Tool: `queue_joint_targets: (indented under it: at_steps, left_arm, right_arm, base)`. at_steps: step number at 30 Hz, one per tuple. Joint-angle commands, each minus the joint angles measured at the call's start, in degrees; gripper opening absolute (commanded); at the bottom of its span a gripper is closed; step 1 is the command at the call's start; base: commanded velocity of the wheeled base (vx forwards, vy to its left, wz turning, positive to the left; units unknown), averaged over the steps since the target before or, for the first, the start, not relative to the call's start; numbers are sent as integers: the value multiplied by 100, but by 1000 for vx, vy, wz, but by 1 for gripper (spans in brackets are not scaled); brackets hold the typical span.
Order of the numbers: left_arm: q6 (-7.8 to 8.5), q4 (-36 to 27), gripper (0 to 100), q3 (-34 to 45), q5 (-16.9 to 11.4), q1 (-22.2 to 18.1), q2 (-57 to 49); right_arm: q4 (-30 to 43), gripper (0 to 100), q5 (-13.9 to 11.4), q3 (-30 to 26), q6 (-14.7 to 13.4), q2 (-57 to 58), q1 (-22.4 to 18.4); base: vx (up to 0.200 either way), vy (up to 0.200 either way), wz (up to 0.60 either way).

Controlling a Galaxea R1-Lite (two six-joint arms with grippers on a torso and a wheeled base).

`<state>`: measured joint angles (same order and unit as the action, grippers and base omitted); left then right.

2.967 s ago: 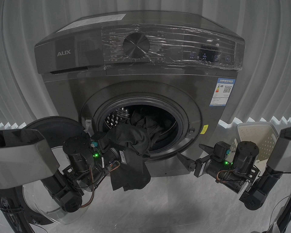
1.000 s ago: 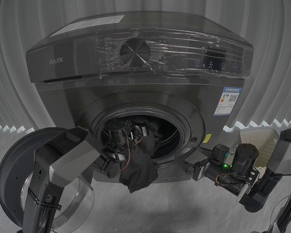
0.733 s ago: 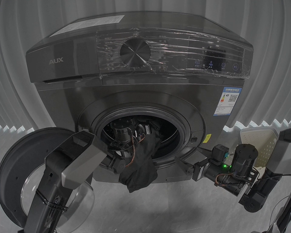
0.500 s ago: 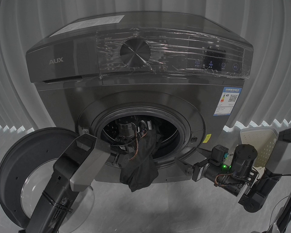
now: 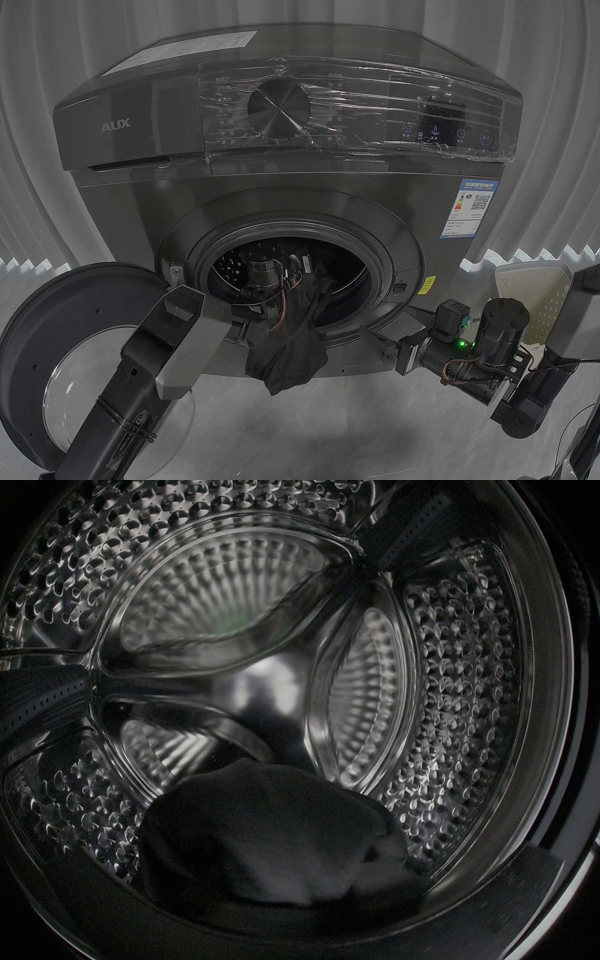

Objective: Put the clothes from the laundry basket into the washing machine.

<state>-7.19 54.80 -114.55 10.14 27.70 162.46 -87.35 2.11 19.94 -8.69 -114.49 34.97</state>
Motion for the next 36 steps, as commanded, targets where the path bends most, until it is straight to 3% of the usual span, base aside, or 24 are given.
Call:
queue_joint_targets:
  at_steps: [1,2,8,13,24,35,36]
  left_arm:
    - [-89,-13,100,135,5,43,-444]
    - [-89,-13,100,162,5,43,-470]
    - [-107,-320,100,2209,-171,192,-1929]
    - [-107,-663,100,3326,-364,201,-2316]
    - [-37,-681,100,4011,-504,183,-1973]
    - [86,-742,100,3589,-504,157,-1340]
    - [86,-769,0,3545,-504,157,-1305]
  right_arm:
    - [-2,100,0,1,-1,-20,1]
    - [-2,100,0,1,-1,-20,1]
    - [-2,100,0,1,-1,-55,1]
    - [-2,100,0,-8,-10,-55,18]
    - [-2,100,-9,-70,-1,-64,27]
    - [-2,100,-9,-70,-1,-55,71]
    - [-11,100,-9,-70,-1,-55,71]
  base:
    - [0,0,0]
    - [0,0,0]
    - [0,0,0]
    - [0,0,0]
    - [0,0,0]
    - [0,0,0]
    - [0,0,0]
